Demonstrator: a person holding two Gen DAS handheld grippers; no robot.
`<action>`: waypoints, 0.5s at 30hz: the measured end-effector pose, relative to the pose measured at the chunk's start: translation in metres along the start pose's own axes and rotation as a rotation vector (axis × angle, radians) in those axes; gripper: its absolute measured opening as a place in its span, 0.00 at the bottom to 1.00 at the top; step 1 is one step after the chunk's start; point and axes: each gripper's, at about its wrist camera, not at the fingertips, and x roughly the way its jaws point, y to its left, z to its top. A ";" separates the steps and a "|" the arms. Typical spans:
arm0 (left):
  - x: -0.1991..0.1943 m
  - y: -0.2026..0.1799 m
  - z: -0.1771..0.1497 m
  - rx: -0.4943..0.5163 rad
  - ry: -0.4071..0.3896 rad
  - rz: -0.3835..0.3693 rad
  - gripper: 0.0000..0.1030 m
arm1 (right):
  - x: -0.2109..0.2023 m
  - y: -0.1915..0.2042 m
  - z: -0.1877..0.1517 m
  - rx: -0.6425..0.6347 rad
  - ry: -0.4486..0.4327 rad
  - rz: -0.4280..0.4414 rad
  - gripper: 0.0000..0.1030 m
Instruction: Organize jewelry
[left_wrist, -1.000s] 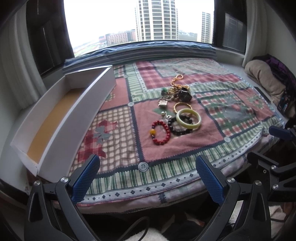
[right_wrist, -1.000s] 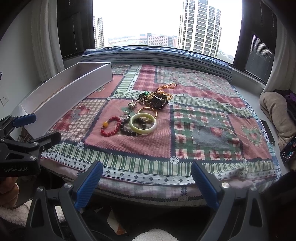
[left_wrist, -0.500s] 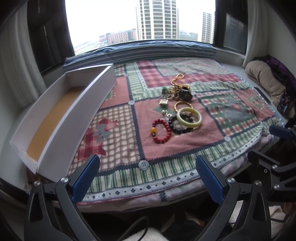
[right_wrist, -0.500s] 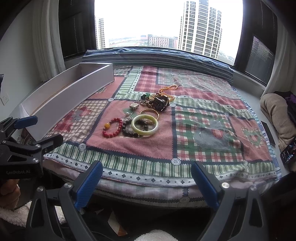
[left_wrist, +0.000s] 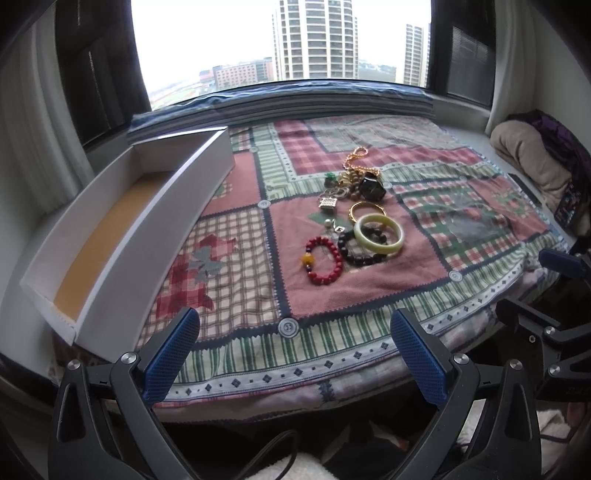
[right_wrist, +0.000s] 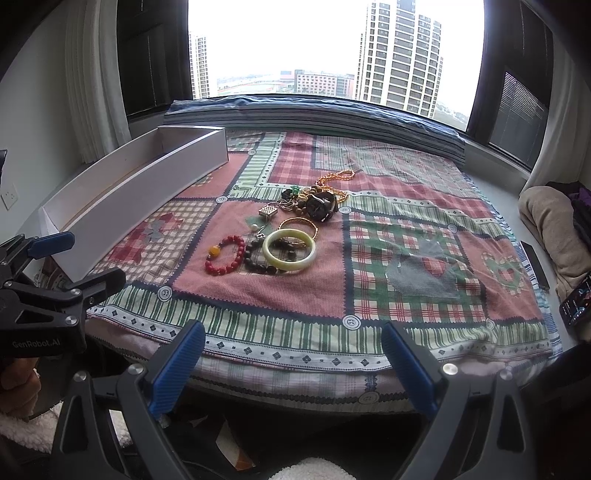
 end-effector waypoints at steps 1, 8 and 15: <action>0.001 0.000 0.000 0.000 0.001 0.000 1.00 | 0.000 0.000 0.000 0.000 0.000 0.000 0.95; 0.002 0.001 -0.001 -0.001 0.002 0.000 1.00 | 0.000 0.000 0.000 0.000 0.000 0.000 0.95; 0.003 0.004 -0.002 -0.006 0.000 -0.006 1.00 | 0.000 0.002 -0.001 -0.002 -0.003 0.003 0.95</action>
